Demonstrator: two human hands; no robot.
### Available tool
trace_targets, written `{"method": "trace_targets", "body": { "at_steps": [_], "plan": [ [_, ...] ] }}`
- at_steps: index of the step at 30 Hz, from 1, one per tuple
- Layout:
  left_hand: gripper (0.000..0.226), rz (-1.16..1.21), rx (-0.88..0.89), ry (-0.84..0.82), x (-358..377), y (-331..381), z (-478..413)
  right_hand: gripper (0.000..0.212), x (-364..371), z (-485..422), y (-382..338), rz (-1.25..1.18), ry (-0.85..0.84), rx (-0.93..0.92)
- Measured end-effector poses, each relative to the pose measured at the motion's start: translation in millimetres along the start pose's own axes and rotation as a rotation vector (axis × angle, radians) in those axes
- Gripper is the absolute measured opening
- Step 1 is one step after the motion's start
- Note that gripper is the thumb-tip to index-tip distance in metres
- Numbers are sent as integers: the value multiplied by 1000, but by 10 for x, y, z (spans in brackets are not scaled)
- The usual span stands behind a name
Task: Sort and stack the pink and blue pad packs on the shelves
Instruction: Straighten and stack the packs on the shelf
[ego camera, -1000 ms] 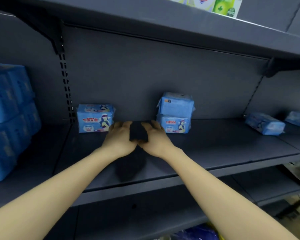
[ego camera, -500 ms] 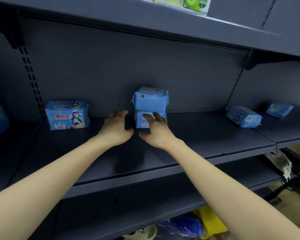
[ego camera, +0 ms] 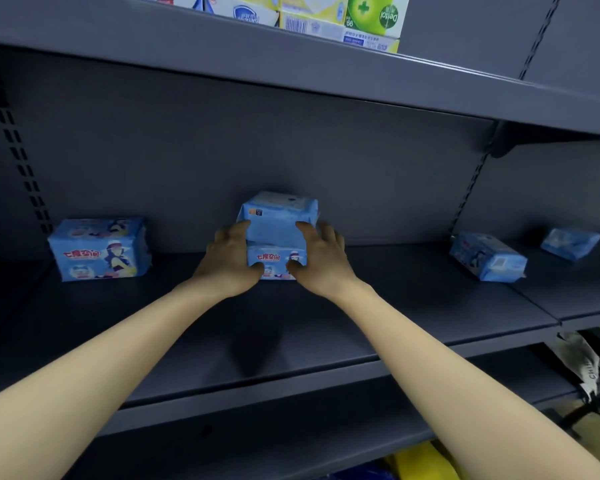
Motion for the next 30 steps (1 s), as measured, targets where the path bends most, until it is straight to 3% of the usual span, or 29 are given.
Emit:
{"method": "trace_targets", "body": {
  "at_steps": [17, 30],
  "plan": [
    [75, 39, -4, 63, -127, -42, -373, 80, -207, -401, 66, 48, 18, -139],
    [77, 45, 14, 53, -189, -184, -474, 93, -17, -783, -56, 447, 14, -157]
  ]
}}
Point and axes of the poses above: each hand's wrist, its own z-axis away from the middle knuckle, its own x-axis out of the palm, y = z × x, the point moved 7 cm from there along -z, towards the middle knuckle, and after that the axes turned 11 degrees about -y, right-handed, at the moved point
